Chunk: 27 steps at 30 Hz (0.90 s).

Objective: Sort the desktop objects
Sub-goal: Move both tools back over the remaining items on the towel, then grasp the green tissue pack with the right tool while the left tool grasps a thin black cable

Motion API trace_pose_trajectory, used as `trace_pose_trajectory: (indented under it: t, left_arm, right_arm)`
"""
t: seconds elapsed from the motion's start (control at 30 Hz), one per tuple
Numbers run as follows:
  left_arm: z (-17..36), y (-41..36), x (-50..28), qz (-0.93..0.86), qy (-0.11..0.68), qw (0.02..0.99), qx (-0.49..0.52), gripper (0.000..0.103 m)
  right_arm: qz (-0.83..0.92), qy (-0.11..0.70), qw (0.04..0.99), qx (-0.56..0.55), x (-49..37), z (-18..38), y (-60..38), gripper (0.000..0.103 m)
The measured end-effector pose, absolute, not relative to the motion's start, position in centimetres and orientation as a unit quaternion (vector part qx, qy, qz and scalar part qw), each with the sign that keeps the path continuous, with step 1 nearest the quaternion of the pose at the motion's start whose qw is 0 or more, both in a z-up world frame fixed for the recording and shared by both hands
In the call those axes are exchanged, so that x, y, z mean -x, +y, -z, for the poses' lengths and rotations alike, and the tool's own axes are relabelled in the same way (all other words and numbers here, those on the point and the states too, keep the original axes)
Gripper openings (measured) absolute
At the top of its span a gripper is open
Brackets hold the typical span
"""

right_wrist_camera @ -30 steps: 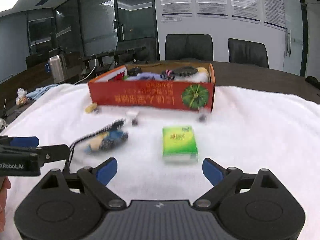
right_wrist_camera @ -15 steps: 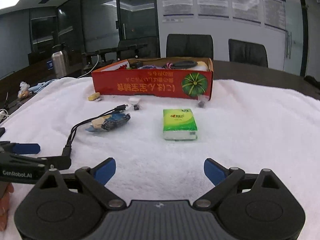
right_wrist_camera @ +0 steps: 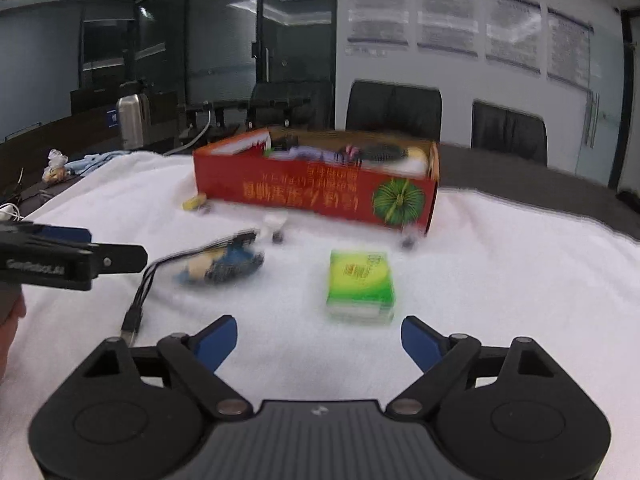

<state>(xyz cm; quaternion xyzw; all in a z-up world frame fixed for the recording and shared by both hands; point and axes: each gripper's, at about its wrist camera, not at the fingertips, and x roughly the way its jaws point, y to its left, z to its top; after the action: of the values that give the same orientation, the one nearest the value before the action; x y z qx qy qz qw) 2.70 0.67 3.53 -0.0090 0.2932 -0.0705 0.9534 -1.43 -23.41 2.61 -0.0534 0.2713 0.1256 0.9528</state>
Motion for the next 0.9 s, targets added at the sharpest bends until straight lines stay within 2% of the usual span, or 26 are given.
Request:
trace_pose_trajectory:
  t: [0.1,0.17,0.23,0.27,0.3,0.37,0.43,0.5,0.6,0.9]
  left_arm:
    - [-2.7,0.9,-5.2,0.077,0.326,0.942,0.016,0.052]
    - [-1.8,0.9,-6.2,0.081,0.344,0.935,0.021,0.049]
    - [-1.0,0.7,-6.5,0.084,0.351,0.932,0.023,0.046]
    - [-0.9,0.6,-6.4,0.082,0.346,0.935,0.016,0.039]
    - [-0.8,0.6,-6.4,0.077,0.343,0.936,0.012,0.025]
    - [-0.7,1.0,-6.4,0.089,0.34,0.936,0.022,0.01]
    - [-0.7,1.0,-6.3,0.104,0.336,0.936,0.026,0.009]
    - [-0.9,0.8,-6.0,0.105,0.327,0.939,0.02,0.008]
    - [-2.1,0.6,-5.1,0.108,0.298,0.948,0.02,0.006]
    - [-6.8,0.6,-1.6,0.106,0.228,0.968,0.027,0.004]
  right_arm:
    - [-0.125,0.269,0.952,0.076,-0.4,-3.3,-23.6,0.086]
    - [-0.123,0.273,0.951,0.072,-1.8,-3.2,-23.8,0.083]
    - [-0.124,0.29,0.947,0.062,-3.4,-2.6,-23.8,0.074]
    - [-0.125,0.3,0.944,0.059,-4.1,-2.2,-23.7,0.064]
    - [-0.126,0.307,0.942,0.057,-4.7,-1.6,-23.6,0.057]
    - [-0.119,0.316,0.939,0.06,-5.6,-0.4,-23.3,0.054]
    - [-0.1,0.311,0.942,0.072,-5.8,0.4,-22.9,0.051]
    - [-0.113,0.315,0.941,0.059,-5.9,0.6,-23.2,0.029]
    - [-0.121,0.317,0.94,0.031,-5.8,0.3,-23.8,0.017]
    - [-0.122,0.261,0.957,0.026,-3.5,-2.0,-24.1,0.013]
